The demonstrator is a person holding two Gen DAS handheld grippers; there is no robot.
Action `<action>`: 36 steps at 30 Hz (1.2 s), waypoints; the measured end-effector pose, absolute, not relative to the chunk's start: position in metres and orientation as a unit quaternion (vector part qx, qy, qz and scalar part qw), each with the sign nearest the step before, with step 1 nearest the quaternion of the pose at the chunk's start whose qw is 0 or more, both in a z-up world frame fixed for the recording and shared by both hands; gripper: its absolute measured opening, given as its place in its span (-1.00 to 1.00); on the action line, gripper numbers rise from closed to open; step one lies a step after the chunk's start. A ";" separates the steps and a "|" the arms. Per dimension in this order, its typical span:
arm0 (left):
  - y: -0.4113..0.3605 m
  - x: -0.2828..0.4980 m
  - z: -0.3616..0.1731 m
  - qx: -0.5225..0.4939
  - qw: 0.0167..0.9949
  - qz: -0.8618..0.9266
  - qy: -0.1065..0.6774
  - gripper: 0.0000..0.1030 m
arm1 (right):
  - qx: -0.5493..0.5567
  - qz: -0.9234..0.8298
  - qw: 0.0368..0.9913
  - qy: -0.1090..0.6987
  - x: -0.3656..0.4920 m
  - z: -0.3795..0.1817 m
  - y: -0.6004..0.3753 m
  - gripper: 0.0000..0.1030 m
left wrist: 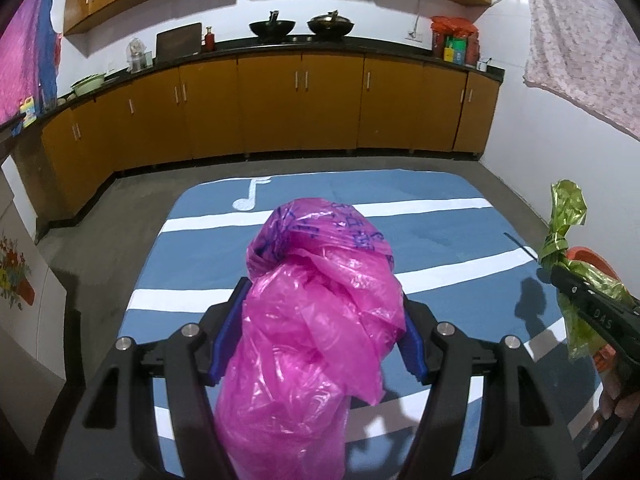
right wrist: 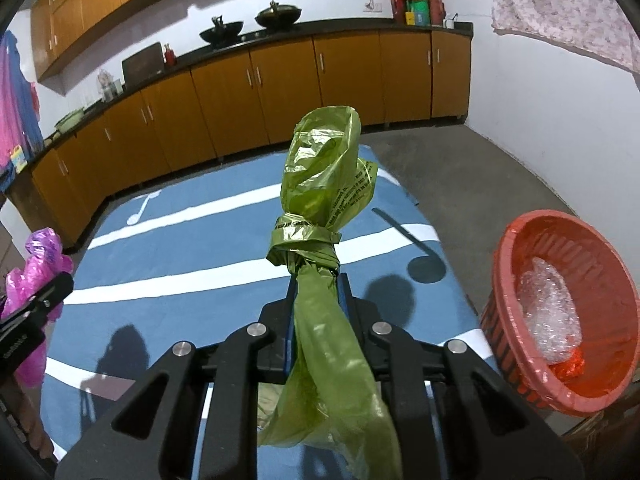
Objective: Collect trash
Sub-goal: 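Carry the pink and yellow-green bags over the orange basket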
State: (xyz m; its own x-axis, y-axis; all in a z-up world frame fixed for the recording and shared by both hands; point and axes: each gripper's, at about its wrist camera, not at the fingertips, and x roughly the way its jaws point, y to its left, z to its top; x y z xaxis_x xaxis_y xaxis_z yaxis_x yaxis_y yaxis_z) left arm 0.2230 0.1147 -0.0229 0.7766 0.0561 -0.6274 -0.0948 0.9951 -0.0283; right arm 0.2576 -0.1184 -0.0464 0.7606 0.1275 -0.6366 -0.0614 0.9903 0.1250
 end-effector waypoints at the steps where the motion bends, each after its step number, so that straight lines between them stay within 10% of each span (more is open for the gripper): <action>1: 0.110 0.222 -0.021 -0.028 0.943 0.037 0.330 0.25 | 0.050 0.050 0.938 0.340 0.256 -0.045 -0.121 -0.65; 36: -0.059 0.222 -0.005 0.013 0.941 -0.122 0.314 0.25 | 0.103 -0.070 0.948 0.292 0.193 -0.024 -0.260 -0.67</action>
State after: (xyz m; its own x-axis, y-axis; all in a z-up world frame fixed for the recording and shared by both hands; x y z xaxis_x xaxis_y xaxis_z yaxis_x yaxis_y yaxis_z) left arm 0.2223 -0.0592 -0.0047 0.7730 -0.2205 -0.5948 0.2374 0.9701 -0.0510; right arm 0.1927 -0.2599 -0.0244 0.8202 -0.0721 -0.5675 0.1924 0.9690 0.1550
